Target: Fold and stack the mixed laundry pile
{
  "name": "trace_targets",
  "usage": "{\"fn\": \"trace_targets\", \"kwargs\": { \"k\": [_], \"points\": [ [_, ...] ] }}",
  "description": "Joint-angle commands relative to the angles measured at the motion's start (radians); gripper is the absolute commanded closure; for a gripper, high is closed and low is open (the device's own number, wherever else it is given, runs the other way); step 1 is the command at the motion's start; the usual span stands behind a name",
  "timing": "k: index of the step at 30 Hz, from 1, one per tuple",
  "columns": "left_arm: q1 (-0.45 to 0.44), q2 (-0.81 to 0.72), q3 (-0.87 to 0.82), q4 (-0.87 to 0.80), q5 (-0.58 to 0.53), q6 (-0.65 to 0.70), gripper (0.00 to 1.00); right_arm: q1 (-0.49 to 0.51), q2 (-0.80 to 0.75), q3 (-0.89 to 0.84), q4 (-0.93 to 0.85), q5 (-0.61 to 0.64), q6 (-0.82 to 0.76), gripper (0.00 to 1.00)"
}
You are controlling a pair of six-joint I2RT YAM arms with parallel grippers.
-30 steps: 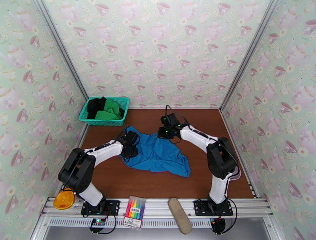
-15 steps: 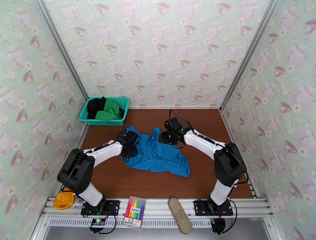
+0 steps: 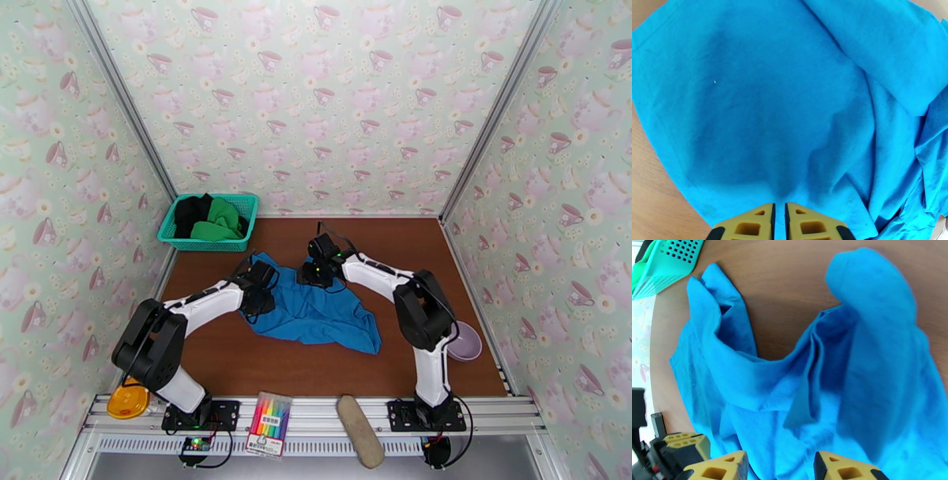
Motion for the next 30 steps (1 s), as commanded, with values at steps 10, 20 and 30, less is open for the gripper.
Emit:
{"fn": "trace_targets", "kwargs": {
  "k": [10,20,30],
  "points": [
    [0.031,-0.146,0.035,-0.109,-0.075,0.054,0.83,0.001,0.126,0.144,-0.036,0.095,0.046,0.77],
    [0.123,-0.168,0.19,-0.173,-0.067,0.139,0.3,-0.037,-0.064,0.09,-0.115,0.391,-0.192,1.0],
    [0.13,0.046,0.429,-0.178,0.01,0.226,0.44,-0.137,-0.274,-0.028,-0.188,0.71,-0.698,1.0]
  ]
}}
